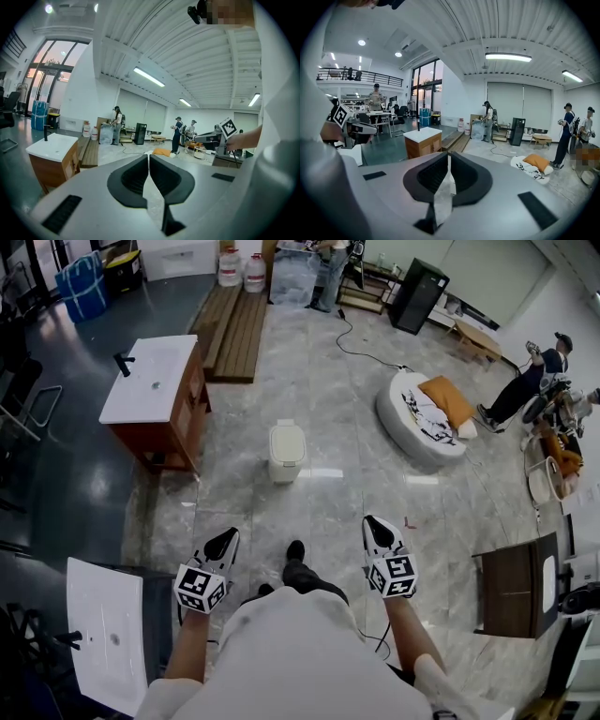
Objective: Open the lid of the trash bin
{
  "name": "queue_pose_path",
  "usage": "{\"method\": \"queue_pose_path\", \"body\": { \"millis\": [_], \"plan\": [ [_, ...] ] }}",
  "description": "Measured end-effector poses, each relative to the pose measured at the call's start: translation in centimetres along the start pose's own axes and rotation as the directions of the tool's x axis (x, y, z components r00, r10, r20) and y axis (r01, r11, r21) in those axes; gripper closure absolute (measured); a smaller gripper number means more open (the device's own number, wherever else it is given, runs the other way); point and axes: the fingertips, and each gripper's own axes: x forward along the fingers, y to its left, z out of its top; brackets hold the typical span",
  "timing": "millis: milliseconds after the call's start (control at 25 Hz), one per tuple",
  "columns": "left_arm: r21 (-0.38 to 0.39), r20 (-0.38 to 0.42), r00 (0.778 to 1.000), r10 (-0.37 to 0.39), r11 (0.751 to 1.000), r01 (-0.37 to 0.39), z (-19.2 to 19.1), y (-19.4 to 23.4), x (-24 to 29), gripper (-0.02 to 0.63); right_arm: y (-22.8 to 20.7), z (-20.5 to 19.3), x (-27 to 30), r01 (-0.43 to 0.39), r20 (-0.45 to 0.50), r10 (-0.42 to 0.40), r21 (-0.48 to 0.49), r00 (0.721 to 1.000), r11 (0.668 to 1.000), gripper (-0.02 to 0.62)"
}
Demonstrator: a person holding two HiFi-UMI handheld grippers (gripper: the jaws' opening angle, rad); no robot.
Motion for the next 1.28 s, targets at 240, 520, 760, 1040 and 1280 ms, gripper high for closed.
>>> {"method": "queue_pose_path", "body": {
  "millis": [240,520,760,1040,1280],
  "plan": [
    [-0.004,-0.012,1.0,0.02,1.0,-0.02,0.2,1.1,1.5,0.583,-0.8,0.2,2.4,-0.022,-0.008,0.022,0.008,1.0,1.0,0.554],
    [-0.011,-0.019,0.999,0.034,0.999,-0.034,1.5,2.7,5.2,0.583,-2.5,0.6,7.1,-0.068,-0.04,0.069,0.016,0.997,0.998,0.554],
    [-0.01,-0.028,0.999,0.047,0.999,-0.047,2.5,4.4,9.0,0.583,-4.1,1.4,11.2,-0.108,-0.06,0.108,0.008,0.992,0.994,0.554],
    [-0.02,-0.043,0.998,0.054,0.998,-0.055,3.5,5.8,13.1,0.583,-6.1,2.5,15.4,-0.149,-0.082,0.148,-0.003,0.986,0.989,0.554],
    [-0.027,-0.065,0.993,0.096,0.995,-0.098,3.8,6.6,16.2,0.582,-8.2,2.8,19.0,-0.197,-0.092,0.196,-0.006,0.976,0.98,0.554]
  ]
}}
